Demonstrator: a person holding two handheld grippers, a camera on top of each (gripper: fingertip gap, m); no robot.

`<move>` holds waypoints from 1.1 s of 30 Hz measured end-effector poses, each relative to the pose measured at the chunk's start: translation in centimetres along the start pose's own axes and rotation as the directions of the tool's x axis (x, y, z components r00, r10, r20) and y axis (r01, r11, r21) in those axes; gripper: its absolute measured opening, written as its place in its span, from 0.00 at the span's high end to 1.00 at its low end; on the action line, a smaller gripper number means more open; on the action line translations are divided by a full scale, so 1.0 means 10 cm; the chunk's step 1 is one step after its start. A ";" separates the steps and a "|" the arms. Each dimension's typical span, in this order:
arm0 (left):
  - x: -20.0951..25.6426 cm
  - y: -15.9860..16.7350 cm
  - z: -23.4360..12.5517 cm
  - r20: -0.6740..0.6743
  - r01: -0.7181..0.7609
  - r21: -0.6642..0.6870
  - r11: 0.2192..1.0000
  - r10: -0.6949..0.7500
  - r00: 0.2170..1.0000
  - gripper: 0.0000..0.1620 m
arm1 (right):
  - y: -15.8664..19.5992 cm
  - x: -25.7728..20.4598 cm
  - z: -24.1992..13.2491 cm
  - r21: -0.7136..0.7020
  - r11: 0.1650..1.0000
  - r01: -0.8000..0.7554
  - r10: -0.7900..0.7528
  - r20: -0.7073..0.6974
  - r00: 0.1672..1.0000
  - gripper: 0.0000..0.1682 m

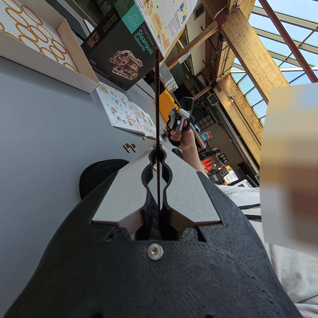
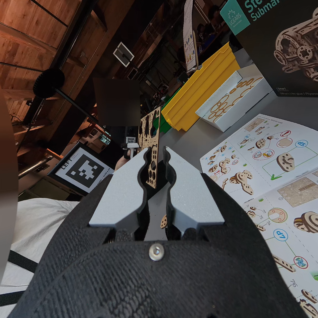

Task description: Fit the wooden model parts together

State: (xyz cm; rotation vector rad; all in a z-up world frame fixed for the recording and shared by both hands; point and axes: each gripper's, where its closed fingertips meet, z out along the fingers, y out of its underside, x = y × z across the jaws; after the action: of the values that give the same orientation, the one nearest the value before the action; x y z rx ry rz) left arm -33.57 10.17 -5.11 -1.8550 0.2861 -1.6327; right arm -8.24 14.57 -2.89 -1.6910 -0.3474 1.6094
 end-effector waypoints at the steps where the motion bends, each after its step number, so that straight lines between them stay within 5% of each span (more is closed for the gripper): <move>1: -0.01 0.00 -0.03 0.004 0.004 0.005 1.000 -0.004 1.000 1.00 | 0.00 0.00 0.00 -0.001 1.000 -0.002 0.002 0.001 1.000 0.93; 21: -0.30 0.06 -1.23 0.113 0.120 0.162 0.979 -0.140 0.984 1.00 | 0.11 0.03 0.06 -0.038 0.999 -0.021 0.021 0.002 1.000 0.92; 33: -0.43 0.04 -1.60 0.145 0.186 0.183 0.965 -0.213 0.966 1.00 | 0.19 -0.04 0.11 -0.095 0.995 0.018 -0.018 0.000 1.000 0.92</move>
State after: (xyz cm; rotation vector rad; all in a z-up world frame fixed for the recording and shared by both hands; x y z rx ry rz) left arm -49.54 7.17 -8.47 -1.9225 -0.1112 -1.5687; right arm -9.88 13.41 -3.78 -1.7548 -0.4439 1.6017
